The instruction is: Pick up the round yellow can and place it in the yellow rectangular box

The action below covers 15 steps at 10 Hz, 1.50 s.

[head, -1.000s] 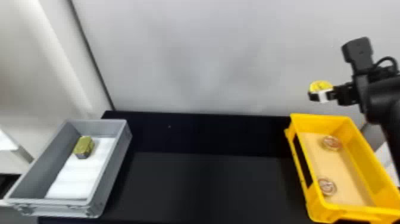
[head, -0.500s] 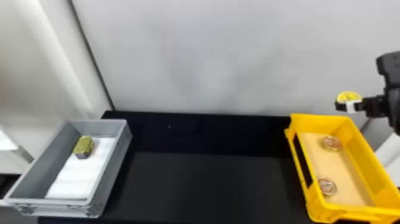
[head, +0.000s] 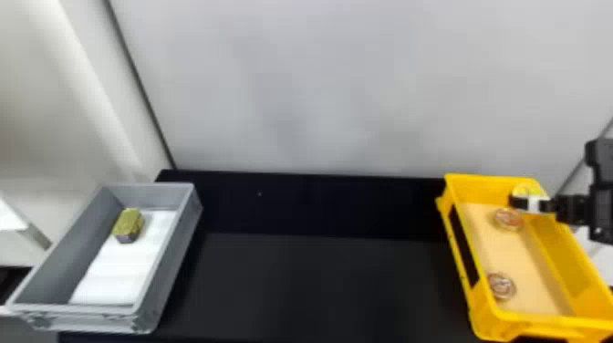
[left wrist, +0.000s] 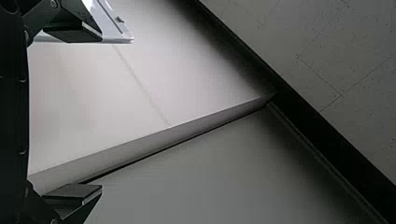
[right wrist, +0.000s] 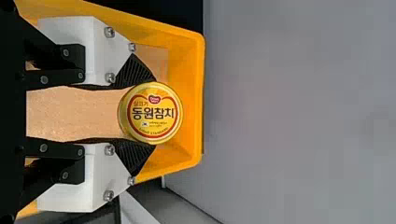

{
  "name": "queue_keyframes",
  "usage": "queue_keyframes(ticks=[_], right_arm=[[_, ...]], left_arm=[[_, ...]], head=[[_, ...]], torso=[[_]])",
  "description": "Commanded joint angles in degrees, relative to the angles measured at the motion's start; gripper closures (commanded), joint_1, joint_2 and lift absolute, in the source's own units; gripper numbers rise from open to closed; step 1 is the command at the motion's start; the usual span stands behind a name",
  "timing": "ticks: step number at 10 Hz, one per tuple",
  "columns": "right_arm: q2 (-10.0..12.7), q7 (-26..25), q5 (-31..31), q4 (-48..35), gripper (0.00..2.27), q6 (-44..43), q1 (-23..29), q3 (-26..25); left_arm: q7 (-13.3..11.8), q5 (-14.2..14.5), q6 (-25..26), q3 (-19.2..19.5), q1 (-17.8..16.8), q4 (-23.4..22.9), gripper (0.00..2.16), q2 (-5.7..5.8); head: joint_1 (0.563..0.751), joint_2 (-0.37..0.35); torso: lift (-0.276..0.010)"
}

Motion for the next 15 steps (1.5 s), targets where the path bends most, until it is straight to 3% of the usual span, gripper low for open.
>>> queue_keyframes(ticks=[1,6,12,13,14,15], right_arm=[[-0.93,-0.89,-6.81,7.34,0.78,-3.52,-0.20,1.30],[-0.93,-2.91,-12.34,20.09,0.78,-9.77,-0.73,4.55],[-0.84,-5.99,-15.24,24.39,0.78,-12.23,-0.82,5.70],[-0.84,-7.04,-15.86,24.04,0.67,-11.97,-0.82,5.70],[-0.84,-8.89,-17.53,23.34,0.30,-12.14,-0.64,6.14],[-0.75,-10.12,-18.85,22.99,0.23,-12.14,-0.46,6.22]], left_arm=[[-0.09,0.00,-0.28,0.00,0.10,0.00,0.13,-0.09],[-0.35,0.26,-1.07,0.09,0.36,0.09,0.13,-0.26],[-0.44,0.26,-1.51,0.35,0.36,0.27,0.13,-0.53],[-0.44,0.26,-1.51,0.35,0.36,0.27,0.13,-0.53],[-0.61,0.26,-1.51,0.44,0.36,0.27,0.13,-0.53],[-0.70,0.26,-1.51,0.44,0.36,0.27,0.13,-0.53]], head=[[0.694,0.054],[0.694,0.054],[0.694,0.054],[0.694,0.054],[0.694,0.054],[0.694,0.054]], torso=[[-0.003],[-0.003],[-0.003],[-0.003],[-0.003],[-0.003]])
